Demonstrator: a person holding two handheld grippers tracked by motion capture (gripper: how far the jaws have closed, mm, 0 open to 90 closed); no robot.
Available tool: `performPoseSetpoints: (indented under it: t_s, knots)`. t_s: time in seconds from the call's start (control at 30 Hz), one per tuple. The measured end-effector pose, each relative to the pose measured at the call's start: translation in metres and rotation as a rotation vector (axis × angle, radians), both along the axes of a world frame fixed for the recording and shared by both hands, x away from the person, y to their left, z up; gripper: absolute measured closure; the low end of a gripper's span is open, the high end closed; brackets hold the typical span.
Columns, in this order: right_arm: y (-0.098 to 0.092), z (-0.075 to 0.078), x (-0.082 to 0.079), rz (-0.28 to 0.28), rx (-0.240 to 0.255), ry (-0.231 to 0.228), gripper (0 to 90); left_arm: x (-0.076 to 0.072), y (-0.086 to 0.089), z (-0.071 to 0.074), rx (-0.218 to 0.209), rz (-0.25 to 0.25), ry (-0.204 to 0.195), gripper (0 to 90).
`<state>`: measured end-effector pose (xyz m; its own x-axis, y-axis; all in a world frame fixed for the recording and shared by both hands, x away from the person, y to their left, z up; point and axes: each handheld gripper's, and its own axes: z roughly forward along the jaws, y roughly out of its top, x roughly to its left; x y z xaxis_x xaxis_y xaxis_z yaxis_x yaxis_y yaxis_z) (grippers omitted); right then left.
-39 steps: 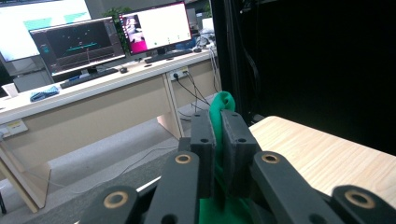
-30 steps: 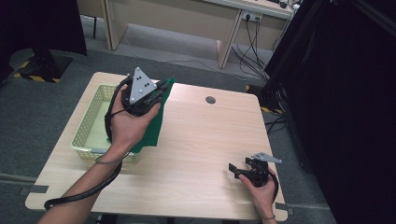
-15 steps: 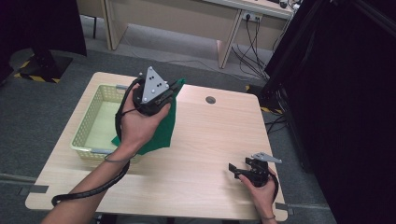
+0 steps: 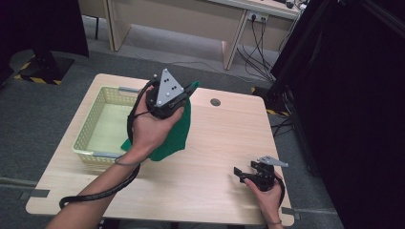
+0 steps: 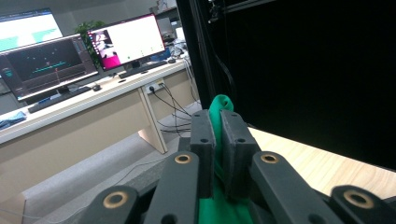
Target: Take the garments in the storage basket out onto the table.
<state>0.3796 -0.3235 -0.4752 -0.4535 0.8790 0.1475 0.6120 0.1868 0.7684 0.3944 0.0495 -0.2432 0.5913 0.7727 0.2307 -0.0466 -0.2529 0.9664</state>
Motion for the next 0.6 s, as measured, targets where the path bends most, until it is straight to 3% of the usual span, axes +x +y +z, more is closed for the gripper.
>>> performPoseSetpoints:
  t_s: [0.6]
  knots:
    - [0.000, 0.000, 0.000, 0.002, 0.005, -0.001, 10.7, -0.001, -0.027, 0.003, 0.024, -0.053, -0.006, 84.1]
